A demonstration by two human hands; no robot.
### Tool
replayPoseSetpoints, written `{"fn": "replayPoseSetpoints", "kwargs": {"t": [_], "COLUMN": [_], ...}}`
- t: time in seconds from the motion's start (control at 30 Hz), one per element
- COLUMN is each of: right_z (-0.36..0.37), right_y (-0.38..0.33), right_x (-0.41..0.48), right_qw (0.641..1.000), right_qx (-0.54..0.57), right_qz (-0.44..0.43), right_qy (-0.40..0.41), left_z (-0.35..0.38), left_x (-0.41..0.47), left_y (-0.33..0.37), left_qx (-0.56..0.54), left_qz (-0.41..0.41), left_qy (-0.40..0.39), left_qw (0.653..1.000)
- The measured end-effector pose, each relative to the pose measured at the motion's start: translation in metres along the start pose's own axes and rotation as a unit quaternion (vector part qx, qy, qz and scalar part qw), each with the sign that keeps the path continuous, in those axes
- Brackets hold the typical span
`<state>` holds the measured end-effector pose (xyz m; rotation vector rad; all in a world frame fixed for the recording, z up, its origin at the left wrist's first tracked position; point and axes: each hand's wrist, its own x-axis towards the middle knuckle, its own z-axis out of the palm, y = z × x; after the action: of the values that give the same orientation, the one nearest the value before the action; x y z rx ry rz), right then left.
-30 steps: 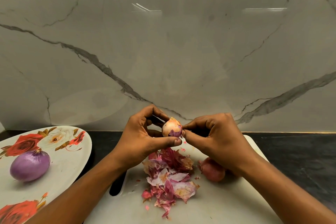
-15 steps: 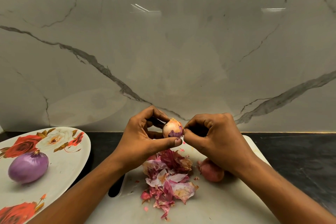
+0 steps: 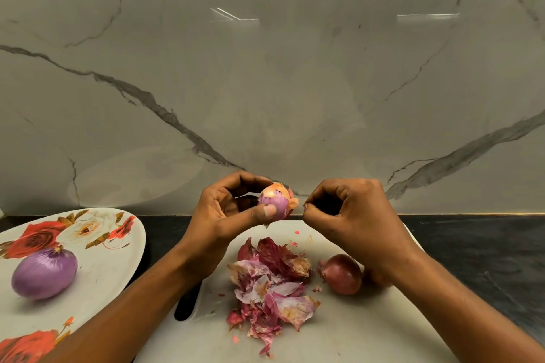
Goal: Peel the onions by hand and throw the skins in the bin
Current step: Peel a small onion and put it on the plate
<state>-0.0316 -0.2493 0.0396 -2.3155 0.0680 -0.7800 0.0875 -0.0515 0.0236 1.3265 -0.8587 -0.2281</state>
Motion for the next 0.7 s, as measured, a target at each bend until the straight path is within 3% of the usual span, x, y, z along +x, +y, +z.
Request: {"fn": "replayPoseSetpoints", "kwargs": {"t": [0.27,0.7], "right_z": [-0.0051,-0.0032], "right_y": [-0.0083,-0.0034], "right_x": [0.0032,0.0055], "right_qw": [0.985,0.988], "right_qx": [0.146,0.12], "right_qz": [0.066,0.09], "right_qy": [-0.068,-0.039], "left_z": [-0.0012,-0.0012], "left_x": [0.0007,0.0015], "left_y": [-0.0018,-0.0021], "left_qx": [0.028,-0.024], "left_qz": [0.004,-0.019], "left_qy": [0.003,0.01], "left_qw": [1.0,0.999]}}
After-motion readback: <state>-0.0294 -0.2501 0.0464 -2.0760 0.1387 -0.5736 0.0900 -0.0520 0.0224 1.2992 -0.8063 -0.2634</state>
